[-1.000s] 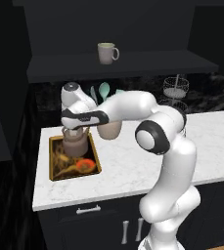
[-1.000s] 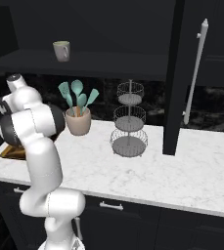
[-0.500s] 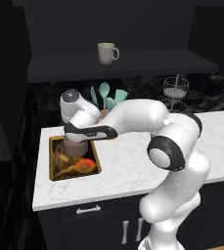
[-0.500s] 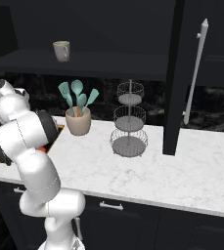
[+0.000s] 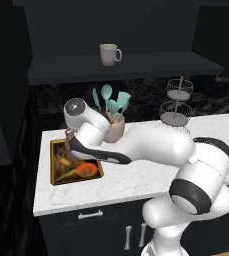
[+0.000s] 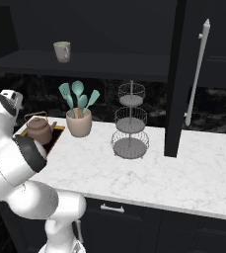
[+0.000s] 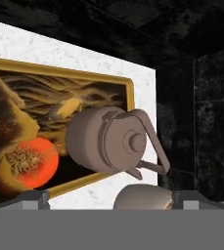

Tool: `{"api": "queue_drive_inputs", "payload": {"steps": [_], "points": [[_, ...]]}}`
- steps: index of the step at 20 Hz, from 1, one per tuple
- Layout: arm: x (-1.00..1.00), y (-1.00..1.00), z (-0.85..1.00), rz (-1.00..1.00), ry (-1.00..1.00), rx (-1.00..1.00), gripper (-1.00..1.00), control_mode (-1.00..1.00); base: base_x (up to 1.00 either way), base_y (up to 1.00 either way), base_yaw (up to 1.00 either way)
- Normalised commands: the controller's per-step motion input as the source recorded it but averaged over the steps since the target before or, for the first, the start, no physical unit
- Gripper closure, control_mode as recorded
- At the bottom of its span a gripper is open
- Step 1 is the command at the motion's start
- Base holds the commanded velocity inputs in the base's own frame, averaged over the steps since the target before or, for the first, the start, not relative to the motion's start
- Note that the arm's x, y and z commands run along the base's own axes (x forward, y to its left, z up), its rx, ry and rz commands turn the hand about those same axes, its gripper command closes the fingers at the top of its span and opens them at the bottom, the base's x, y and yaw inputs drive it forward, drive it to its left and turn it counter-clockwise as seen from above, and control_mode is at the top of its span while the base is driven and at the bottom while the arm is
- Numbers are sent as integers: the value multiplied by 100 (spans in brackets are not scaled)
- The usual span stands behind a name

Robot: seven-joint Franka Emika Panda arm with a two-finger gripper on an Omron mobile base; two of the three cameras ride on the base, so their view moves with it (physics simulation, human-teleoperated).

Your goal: Pick the kettle from the counter and place it on the tray. Then pick the mug from the cabinet and place it on the tray. Then close the cabinet doors.

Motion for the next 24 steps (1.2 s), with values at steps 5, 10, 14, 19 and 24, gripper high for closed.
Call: {"api": "queue_drive_inputs", "payload": {"steps": [5, 10, 14, 19, 24], "points": [[-59, -53, 33, -19, -9, 9, -100, -100, 0, 0, 0], [-68, -53, 7, -23, -14, 20, -100, -100, 0, 0, 0], [-58, -65, 26, -25, -18, 28, -100, -100, 0, 0, 0], [-19, -64, 62, -30, -6, 25, -100, -100, 0, 0, 0], [-4, -66, 65, -25, 0, 22, -100, -100, 0, 0, 0]]}}
